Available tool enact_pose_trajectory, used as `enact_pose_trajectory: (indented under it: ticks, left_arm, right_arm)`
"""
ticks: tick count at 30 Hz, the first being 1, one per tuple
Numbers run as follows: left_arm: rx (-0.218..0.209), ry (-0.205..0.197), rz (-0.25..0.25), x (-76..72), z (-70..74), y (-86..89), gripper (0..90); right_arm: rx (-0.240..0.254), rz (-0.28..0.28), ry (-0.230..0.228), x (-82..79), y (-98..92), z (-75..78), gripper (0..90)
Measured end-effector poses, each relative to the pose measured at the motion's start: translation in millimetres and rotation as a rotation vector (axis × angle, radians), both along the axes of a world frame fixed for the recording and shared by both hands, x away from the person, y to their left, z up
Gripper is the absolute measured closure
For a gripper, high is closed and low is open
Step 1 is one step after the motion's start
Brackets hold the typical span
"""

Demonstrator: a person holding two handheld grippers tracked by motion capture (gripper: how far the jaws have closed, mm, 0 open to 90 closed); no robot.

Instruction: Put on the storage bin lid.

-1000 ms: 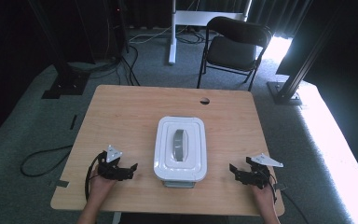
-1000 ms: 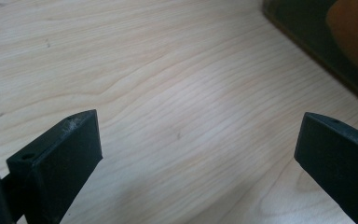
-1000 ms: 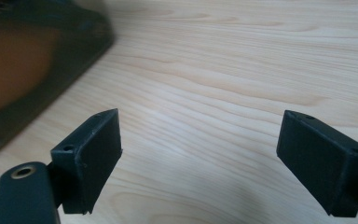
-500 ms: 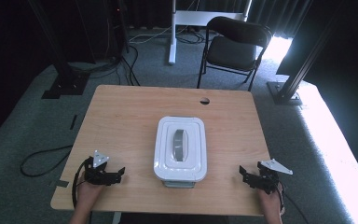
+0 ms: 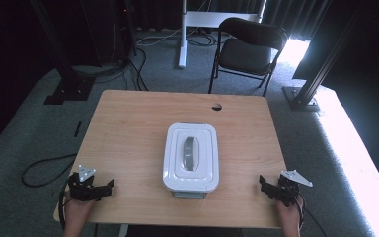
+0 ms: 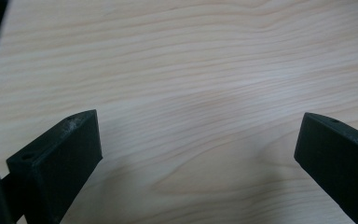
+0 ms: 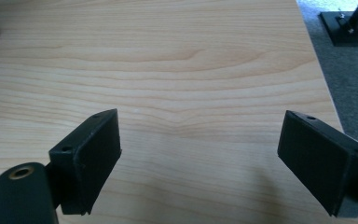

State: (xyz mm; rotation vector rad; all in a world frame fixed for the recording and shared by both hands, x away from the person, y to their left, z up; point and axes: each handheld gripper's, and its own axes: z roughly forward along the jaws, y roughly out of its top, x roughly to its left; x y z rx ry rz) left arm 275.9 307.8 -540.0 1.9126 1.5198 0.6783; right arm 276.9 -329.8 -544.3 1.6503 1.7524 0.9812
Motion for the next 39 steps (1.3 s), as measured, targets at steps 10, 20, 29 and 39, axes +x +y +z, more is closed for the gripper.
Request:
enact_pose_trajectory:
  ticks: [10,20,29,39]
  left_arm:
    - [0.003,0.024,0.135,3.3,-3.2,11.6,1.1]
    - [-0.01,0.055,0.151,14.1,-6.2,11.0,0.9]
    - [-0.011,0.052,0.17,28.6,-6.2,13.8,0.9]
    - [-0.012,0.053,0.17,31.9,-6.2,16.3,1.0]
  right_arm:
    - [-0.056,0.0,0.048,5.7,2.6,-3.7,12.8]
    - [-0.098,-0.004,0.114,13.2,8.6,-5.9,12.4]
    - [-0.095,-0.001,0.117,19.5,8.5,-6.0,12.1]
    - [-0.094,-0.012,0.117,22.7,8.1,-6.0,12.1]
